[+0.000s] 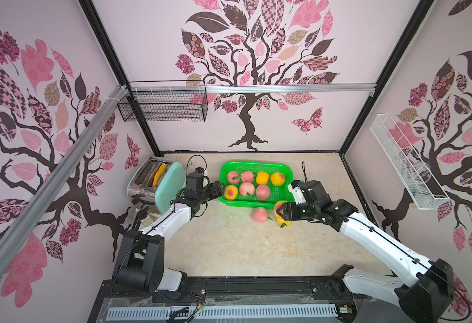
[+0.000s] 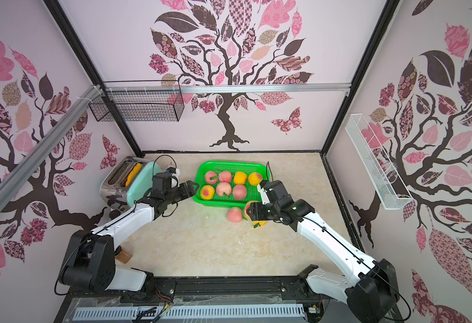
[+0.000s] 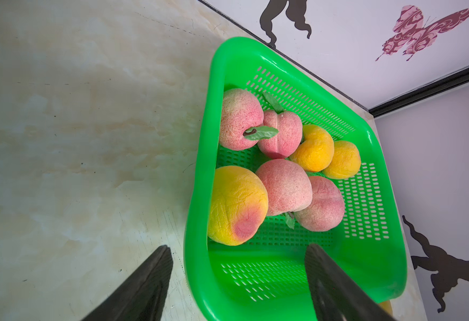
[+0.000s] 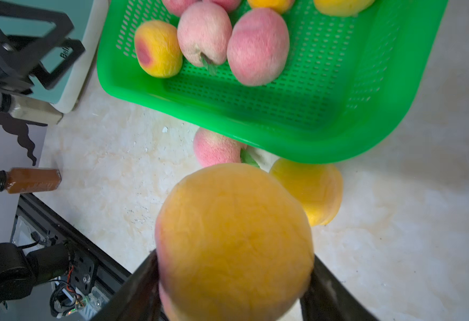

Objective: Put the peaches into the basket
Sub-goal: Pick up the peach from the center of the board.

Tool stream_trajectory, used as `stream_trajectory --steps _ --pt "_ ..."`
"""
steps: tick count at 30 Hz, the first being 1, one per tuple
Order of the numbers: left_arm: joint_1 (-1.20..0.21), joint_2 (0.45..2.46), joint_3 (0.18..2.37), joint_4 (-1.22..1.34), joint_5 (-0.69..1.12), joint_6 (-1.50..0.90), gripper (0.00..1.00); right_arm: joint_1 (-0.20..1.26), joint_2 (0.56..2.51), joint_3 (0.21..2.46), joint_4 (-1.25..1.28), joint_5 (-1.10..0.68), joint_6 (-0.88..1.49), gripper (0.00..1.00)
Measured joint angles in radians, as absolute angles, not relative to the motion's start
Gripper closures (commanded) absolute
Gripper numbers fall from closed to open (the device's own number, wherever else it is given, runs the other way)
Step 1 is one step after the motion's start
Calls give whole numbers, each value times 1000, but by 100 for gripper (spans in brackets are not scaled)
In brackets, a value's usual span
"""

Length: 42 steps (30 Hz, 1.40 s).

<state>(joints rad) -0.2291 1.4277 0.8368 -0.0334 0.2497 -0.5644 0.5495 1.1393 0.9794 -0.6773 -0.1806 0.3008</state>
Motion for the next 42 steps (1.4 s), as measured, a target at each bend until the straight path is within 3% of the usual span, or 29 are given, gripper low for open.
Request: stream_trajectory --steps 28,42 --pt "-229 1353 786 -45 271 -585 21 433 1565 1369 -567 -103 164 51" --pt "-229 1357 789 -57 280 -576 21 429 1735 1401 -631 -64 122 49"
